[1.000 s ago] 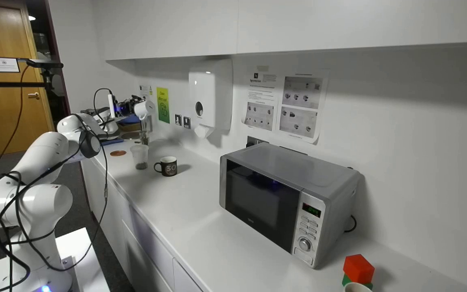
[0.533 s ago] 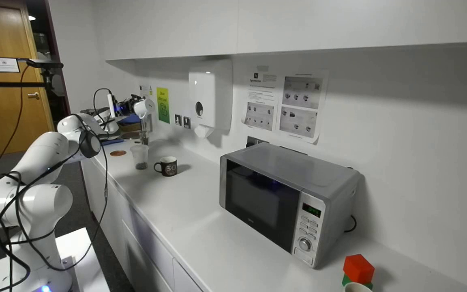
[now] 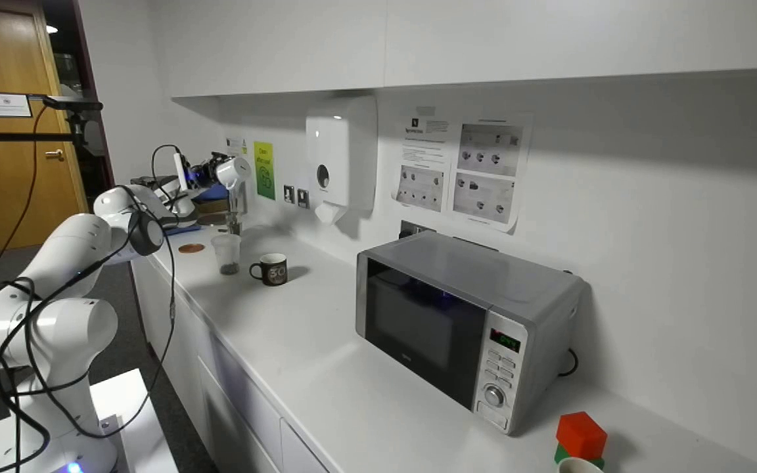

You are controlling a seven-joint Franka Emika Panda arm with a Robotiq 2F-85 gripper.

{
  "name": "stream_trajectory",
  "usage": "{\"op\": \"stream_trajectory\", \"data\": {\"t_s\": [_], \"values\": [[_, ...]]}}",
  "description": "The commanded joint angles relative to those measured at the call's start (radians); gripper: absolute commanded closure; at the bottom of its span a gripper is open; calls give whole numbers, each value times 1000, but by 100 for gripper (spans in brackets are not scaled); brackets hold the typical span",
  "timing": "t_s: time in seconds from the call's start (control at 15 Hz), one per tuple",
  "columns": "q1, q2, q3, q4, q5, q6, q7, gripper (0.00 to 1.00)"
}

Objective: Pour the contents in the white mug into the cup.

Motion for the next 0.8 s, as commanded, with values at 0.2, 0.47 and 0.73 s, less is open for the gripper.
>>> {"op": "stream_trajectory", "data": {"t_s": [0.2, 0.47, 0.73], "values": [[-4, -22, -13, -30, -45, 31, -57, 99], [-8, -27, 15, -18, -17, 36, -44, 99], [-13, -33, 65, 1, 31, 47, -10, 99]]}}
